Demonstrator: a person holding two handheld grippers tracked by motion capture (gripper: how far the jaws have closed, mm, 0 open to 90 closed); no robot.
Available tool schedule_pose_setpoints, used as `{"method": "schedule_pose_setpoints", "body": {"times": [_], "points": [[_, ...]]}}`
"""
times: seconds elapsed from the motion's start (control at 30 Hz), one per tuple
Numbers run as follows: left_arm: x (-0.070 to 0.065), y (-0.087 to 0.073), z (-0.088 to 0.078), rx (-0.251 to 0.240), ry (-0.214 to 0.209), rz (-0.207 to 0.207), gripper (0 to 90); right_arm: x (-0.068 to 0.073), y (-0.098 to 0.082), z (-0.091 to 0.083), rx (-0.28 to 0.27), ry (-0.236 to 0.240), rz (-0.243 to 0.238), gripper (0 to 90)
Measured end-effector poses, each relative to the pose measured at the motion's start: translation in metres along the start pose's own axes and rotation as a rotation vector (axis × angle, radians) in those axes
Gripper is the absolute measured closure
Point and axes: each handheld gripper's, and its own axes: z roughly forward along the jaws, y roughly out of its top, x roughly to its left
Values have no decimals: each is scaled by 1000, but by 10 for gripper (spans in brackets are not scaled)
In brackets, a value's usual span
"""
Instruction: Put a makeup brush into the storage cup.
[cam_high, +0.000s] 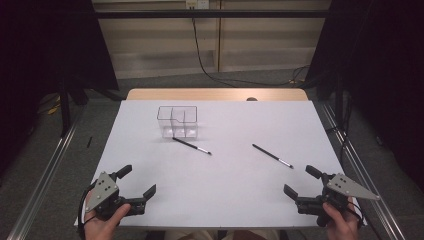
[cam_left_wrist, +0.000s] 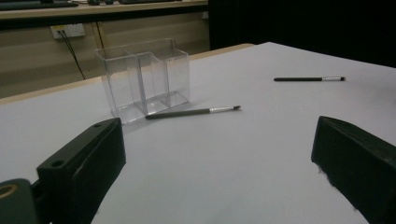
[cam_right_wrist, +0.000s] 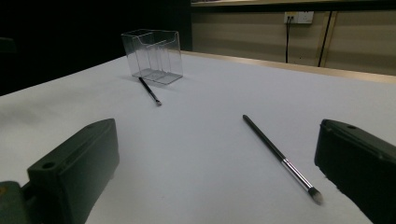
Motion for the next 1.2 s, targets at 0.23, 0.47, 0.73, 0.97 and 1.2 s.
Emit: {"method": "schedule_pose_setpoints", "body": {"times": [0.23, 0.47, 0.73, 0.97, 1.2], "points": [[-3, 10, 13, 11, -34, 29, 29, 0, 0, 1, 2, 6, -4, 0], [-2, 21, 28, 25, -60, 43, 29, 0, 0, 2, 5, 11, 0, 0], [-1, 28, 49, 50, -74, 47, 33, 0, 0, 2, 9, 16, -1, 0], [5, 36, 69, 106, -111, 49, 32, -2, 1, 2, 11, 10, -1, 0], [6, 46, 84, 125, -130, 89, 22, -2, 0, 2, 18, 18, -12, 0]]}}
